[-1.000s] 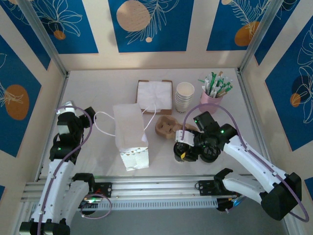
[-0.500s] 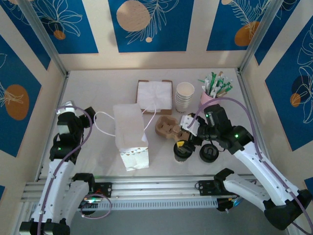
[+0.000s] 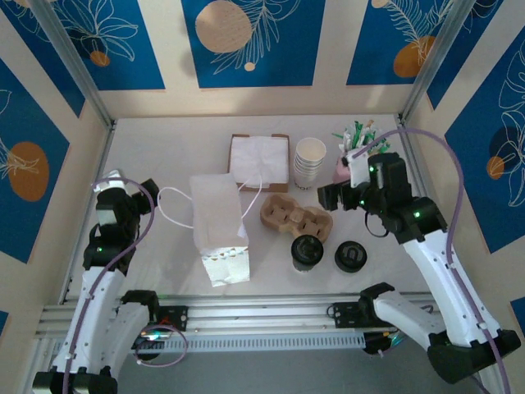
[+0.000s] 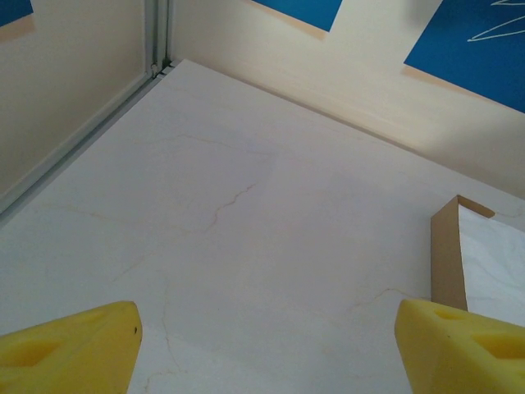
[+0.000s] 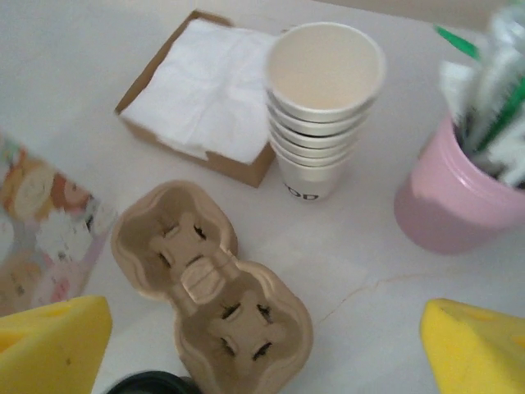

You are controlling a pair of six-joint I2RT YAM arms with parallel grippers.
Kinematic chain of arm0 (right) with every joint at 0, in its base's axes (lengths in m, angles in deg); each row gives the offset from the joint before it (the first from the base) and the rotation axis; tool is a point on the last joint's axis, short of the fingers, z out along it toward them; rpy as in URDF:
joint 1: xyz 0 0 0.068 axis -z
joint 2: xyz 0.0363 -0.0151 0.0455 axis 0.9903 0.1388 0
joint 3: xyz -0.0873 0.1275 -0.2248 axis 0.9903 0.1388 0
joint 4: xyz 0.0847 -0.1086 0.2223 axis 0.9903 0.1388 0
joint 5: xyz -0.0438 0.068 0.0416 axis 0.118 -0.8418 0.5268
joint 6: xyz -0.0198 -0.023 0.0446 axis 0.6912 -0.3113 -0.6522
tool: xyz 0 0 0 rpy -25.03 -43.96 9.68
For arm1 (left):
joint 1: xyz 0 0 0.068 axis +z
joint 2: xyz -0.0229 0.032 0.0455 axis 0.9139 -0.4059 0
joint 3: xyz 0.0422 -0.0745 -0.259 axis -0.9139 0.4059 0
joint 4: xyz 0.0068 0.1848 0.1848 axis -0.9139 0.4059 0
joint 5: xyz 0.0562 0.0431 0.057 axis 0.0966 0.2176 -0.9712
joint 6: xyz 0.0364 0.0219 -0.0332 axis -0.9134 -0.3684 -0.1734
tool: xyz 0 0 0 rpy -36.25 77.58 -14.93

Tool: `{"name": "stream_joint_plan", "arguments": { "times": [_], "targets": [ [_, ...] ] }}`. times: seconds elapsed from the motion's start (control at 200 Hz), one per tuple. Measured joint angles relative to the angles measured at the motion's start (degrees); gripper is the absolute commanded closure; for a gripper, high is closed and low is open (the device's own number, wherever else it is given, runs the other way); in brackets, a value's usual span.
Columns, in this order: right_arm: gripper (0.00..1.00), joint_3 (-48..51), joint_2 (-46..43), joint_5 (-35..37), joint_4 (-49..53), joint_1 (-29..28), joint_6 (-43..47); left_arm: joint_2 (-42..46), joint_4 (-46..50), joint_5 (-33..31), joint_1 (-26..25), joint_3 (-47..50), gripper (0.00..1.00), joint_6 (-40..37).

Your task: Pack the takeout coffee

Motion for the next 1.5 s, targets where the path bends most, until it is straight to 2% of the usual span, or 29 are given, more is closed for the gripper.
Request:
{"name": "stream_joint_plan", "arguments": {
  "times": [0.135,0.305,0.535,0.665,0.82,0.98,1.176,1.501],
  "targets": [
    [0.35,-2.84,3.67,-1.27,4.44,1.99,-12.31,0.00,0.00,0.00,0.00,0.00,0.19,0.00],
    [0.33,-4.81,9.20,-3.02,8.81,0.42,-23.91,0.00,0.00,0.00,0.00,0.00,0.19,0.00],
    [0.32,-0.11,11.23,3.17,8.66,-13.33,-38.66,0.00,0.00,0.02,0.00,0.00,0.20,0.00],
    [0.31,-0.42,16.72,6.16,8.98,-15.65,-44.81,-0.17,0.00,0.02,0.00,0.00,0.20,0.00],
    [0.24,-2.93,25.31,8.96,10.32,-17.09,-48.89,-0.37,0.00,0.02,0.00,0.02,0.20,0.02],
    [0.22,-6.23,30.84,10.91,10.78,-19.85,-51.52,-0.37,0.00,0.02,0.00,0.02,0.20,0.02],
    [0.19,-7.85,35.43,11.85,10.78,-20.57,-54.40,-0.37,0.00,0.02,0.00,0.02,0.20,0.00],
    [0.21,-7.87,38.91,12.20,9.46,-20.46,-57.27,-0.37,0.00,0.02,0.00,0.02,0.20,0.00]
  ]
}}
